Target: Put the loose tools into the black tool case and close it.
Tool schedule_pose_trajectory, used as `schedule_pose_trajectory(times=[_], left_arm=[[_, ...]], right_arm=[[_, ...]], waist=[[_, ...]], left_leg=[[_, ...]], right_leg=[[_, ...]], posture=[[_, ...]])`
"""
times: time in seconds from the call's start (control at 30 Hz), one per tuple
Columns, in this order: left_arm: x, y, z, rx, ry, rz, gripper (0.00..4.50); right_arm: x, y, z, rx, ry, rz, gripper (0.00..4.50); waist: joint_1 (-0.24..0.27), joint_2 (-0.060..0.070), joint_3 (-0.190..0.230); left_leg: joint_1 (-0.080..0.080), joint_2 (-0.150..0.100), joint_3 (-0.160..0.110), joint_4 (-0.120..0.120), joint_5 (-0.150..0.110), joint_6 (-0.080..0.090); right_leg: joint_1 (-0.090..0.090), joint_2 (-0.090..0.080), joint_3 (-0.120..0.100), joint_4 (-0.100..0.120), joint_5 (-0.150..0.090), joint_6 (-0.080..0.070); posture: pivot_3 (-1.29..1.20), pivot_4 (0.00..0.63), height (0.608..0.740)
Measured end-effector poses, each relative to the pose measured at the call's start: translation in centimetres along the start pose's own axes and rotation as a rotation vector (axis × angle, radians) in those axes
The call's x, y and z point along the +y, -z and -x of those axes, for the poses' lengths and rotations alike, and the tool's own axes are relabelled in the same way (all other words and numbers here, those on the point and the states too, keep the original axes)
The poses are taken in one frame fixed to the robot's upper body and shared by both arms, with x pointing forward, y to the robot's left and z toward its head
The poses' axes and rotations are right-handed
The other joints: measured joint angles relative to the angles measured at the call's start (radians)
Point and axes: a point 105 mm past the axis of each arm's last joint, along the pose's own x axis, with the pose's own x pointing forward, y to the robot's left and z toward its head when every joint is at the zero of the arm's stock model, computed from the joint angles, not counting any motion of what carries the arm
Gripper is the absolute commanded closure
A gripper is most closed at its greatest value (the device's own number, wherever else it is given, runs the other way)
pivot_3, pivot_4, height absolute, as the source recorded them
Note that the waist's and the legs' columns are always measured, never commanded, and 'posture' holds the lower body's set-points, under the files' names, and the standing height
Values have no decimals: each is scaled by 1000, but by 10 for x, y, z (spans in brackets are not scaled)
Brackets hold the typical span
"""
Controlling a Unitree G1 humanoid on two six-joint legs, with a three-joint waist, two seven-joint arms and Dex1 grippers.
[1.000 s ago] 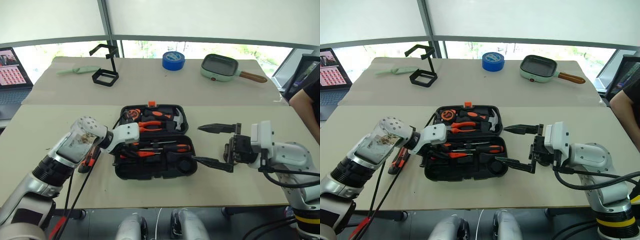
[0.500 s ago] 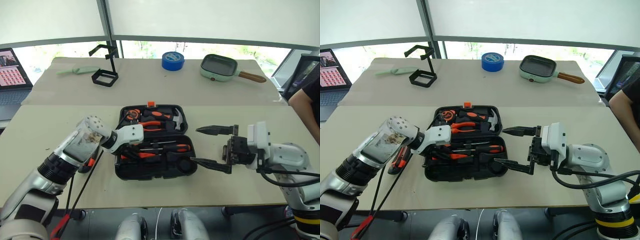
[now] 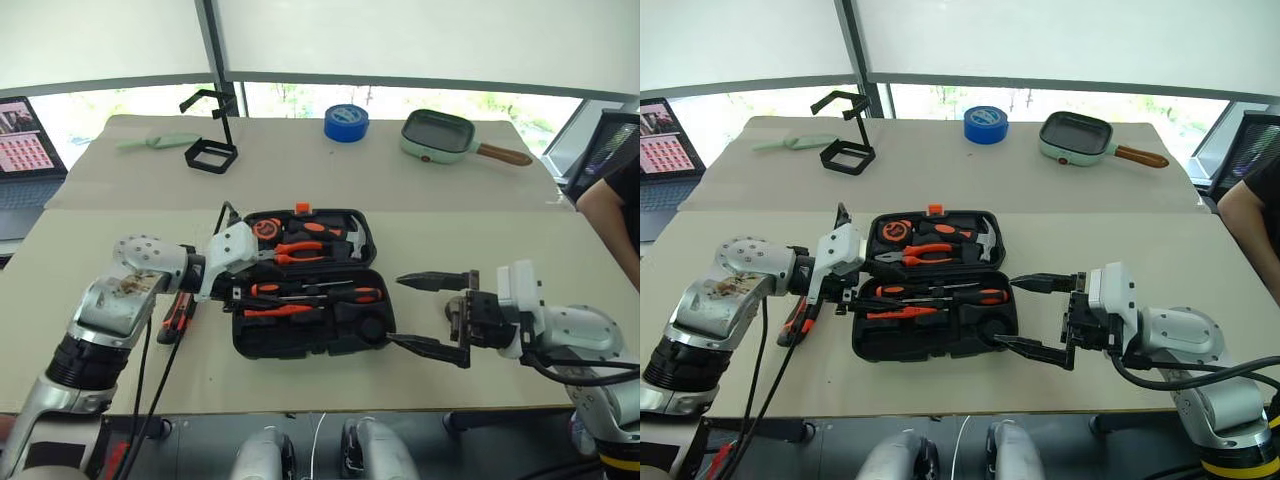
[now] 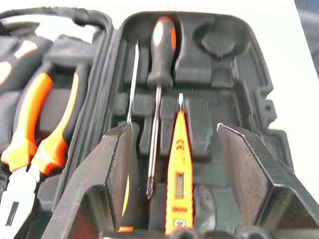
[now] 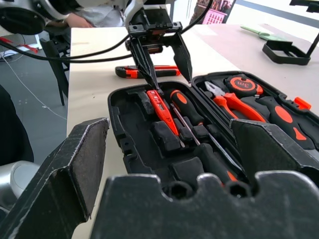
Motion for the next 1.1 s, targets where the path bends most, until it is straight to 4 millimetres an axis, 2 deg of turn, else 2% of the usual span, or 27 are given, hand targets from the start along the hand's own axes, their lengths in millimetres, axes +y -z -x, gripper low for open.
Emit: schedule_pose_trajectory(times=[0.17, 0.23, 0.37, 0.7, 0.83, 0.87, 0.9, 1.0, 1.1], left_arm=[[0, 29, -10, -42, -14, 97, 3997], [-1, 35, -11, -44, -23, 103, 4421], [-2, 50, -12, -2, -40, 108, 4421], [-7, 54, -11, -14, -45, 59, 4421], [-6, 55, -3, -57, -102, 42, 4421], [-4, 57, 1, -72, -133, 52, 4421], [-3, 61, 15, -125, -202, 107, 4421], [-1, 69, 62, -232, -396, 241, 3702], [-18, 87, 103, -181, -554, 284, 2618]], right_arm=[[1, 1, -3, -17, 3, -9, 0], [0, 0, -3, -19, 1, -7, 0], [-1, 2, -2, -16, 4, -13, 0], [-3, 6, -2, -25, 19, -15, 0], [-6, 10, -1, -23, 35, -7, 0], [-7, 11, 0, -28, 38, -4, 0], [-9, 12, 1, -36, 49, 20, 0], [-16, 16, 8, -44, 94, 86, 0], [-16, 18, 15, -56, 96, 133, 0]], waist=[[-1, 0, 0], [-2, 0, 0], [-3, 0, 0], [-3, 1, 0], [-7, 1, 0], [-10, 1, 0], [-14, 1, 0], [-20, 0, 0], [-22, 1, 0]], left_leg=[[0, 0, 0, 1, 0, 1], [0, 0, 0, 0, 0, 1], [0, 0, 0, 0, 0, 1], [1, 0, 0, 1, -3, 7], [2, 2, 0, 0, -3, 6], [2, 3, 0, 0, -3, 6], [1, 4, 0, 0, -3, 6], [1, 6, 0, 0, -2, 3], [2, 5, 0, -2, 0, -1]], right_leg=[[-1, 0, 1, 3, 0, 0], [-1, 0, 1, 3, 0, 0], [-1, 0, 1, 3, 0, 0], [-1, -1, 1, 4, 0, 0], [-1, -1, 2, 4, 0, -1], [-1, -1, 2, 3, 0, -1], [-2, -1, 3, 3, 0, -1], [-2, -1, 1, 3, -1, -1], [-2, -2, 2, 2, -1, -2]], posture=[[0, 150, 740], [0, 150, 740], [0, 150, 740], [0, 150, 740], [0, 150, 740], [0, 150, 740], [0, 150, 740], [0, 150, 740], [0, 150, 740]])
